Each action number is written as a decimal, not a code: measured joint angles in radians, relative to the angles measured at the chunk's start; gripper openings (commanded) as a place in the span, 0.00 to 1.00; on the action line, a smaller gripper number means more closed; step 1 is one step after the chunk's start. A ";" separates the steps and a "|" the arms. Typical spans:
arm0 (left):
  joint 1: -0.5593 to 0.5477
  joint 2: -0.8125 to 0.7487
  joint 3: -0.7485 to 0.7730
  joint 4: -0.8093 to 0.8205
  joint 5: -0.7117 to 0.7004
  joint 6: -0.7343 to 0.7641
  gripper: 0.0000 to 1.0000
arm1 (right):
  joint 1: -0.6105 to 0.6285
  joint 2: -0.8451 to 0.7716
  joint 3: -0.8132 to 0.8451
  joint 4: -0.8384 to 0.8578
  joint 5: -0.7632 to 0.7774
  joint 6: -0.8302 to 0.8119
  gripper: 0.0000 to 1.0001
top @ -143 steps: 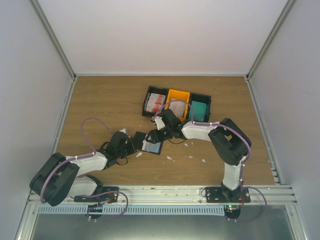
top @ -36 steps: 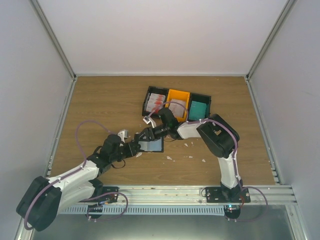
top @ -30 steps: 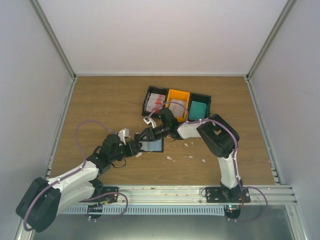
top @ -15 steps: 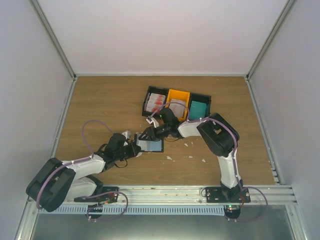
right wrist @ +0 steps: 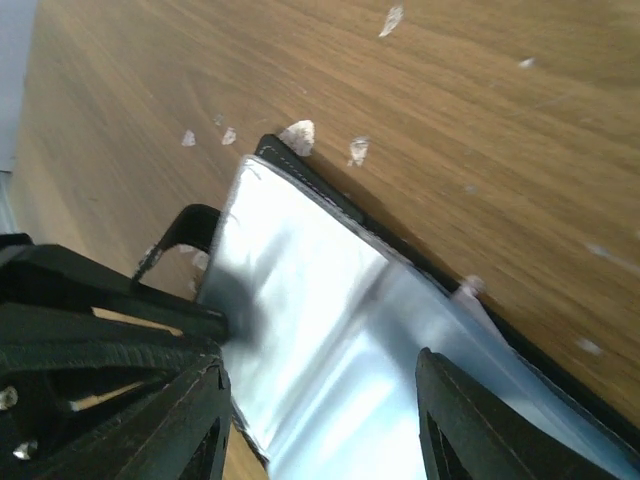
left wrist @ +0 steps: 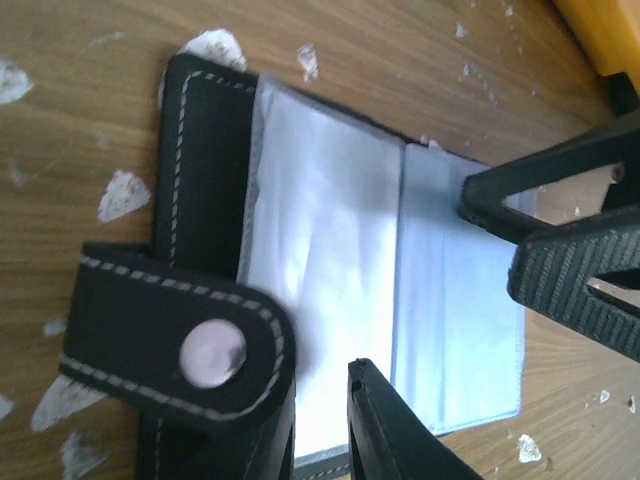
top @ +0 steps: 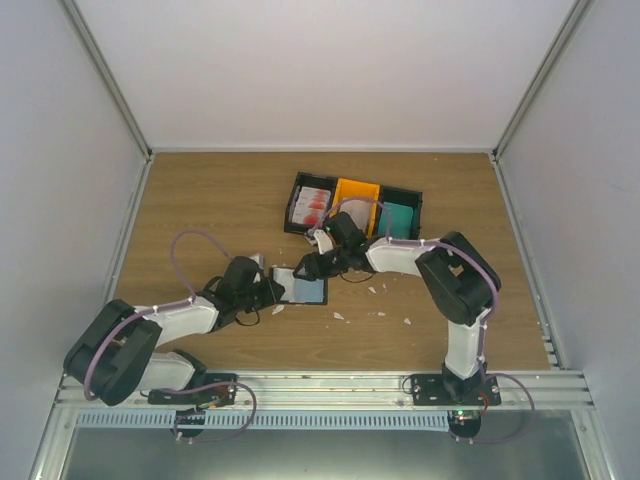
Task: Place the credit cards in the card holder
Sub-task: Open the card holder at the center of the board, then pick up the credit card from the storage box.
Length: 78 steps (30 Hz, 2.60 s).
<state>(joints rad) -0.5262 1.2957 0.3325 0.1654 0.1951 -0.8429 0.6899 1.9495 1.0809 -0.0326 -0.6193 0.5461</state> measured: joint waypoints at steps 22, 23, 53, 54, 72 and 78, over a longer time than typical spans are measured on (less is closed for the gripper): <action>0.012 0.121 0.100 -0.012 0.070 0.093 0.20 | -0.273 -0.029 0.503 -0.617 0.383 -0.767 0.50; 0.012 0.128 0.106 -0.012 0.076 0.096 0.20 | -0.277 -0.005 0.524 -0.644 0.385 -0.795 0.45; 0.053 0.155 0.116 0.005 0.129 0.147 0.20 | -0.271 0.277 0.767 -0.875 0.483 -0.930 0.39; 0.054 0.155 0.116 0.005 0.130 0.147 0.20 | -0.269 0.279 0.770 -0.878 0.486 -0.929 0.41; 0.058 0.155 0.107 0.021 0.138 0.147 0.20 | -0.254 0.320 0.801 -0.876 0.512 -0.933 0.25; 0.060 0.154 0.101 0.033 0.139 0.147 0.19 | -0.256 0.301 0.780 -0.874 0.497 -0.933 0.23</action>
<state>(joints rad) -0.4664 1.4502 0.4332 0.1982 0.3344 -0.6960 0.4343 2.2509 1.8606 -0.9070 -0.1219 -0.3874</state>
